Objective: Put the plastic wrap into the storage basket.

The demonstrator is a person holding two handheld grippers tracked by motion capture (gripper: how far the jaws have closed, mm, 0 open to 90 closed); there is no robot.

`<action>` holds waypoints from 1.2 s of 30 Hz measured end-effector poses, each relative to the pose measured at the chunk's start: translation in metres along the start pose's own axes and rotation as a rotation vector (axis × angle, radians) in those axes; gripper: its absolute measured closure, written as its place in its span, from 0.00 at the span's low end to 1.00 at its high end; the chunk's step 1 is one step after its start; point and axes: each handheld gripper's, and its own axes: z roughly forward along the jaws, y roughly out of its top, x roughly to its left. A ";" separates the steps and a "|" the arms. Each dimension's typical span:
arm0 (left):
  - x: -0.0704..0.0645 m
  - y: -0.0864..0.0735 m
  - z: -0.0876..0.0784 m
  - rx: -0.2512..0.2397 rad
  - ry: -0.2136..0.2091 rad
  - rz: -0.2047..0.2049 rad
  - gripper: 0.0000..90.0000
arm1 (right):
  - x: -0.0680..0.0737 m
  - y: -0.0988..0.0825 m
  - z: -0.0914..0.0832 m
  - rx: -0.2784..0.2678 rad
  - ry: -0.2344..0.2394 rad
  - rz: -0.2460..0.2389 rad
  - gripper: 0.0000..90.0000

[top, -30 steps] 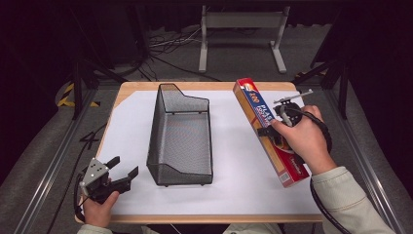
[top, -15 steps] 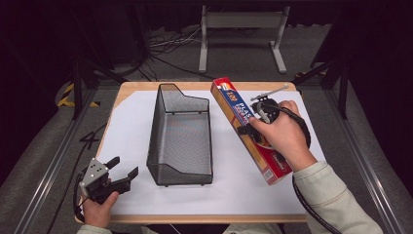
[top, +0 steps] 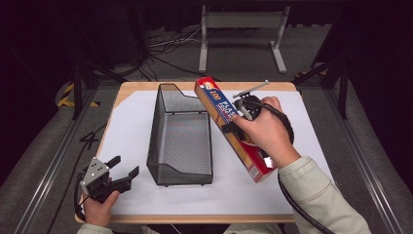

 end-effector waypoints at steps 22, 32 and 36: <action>0.001 -0.002 -0.005 -0.008 0.007 -0.004 0.24 | 0.049 0.027 0.030 0.033 -0.002 -0.035 0.44; 0.001 -0.001 -0.003 -0.008 0.000 0.000 0.24 | 0.067 0.030 0.046 0.054 -0.033 -0.027 0.44; 0.000 -0.001 -0.002 -0.008 -0.001 0.001 0.24 | 0.070 0.030 0.055 0.062 -0.030 -0.013 0.44</action>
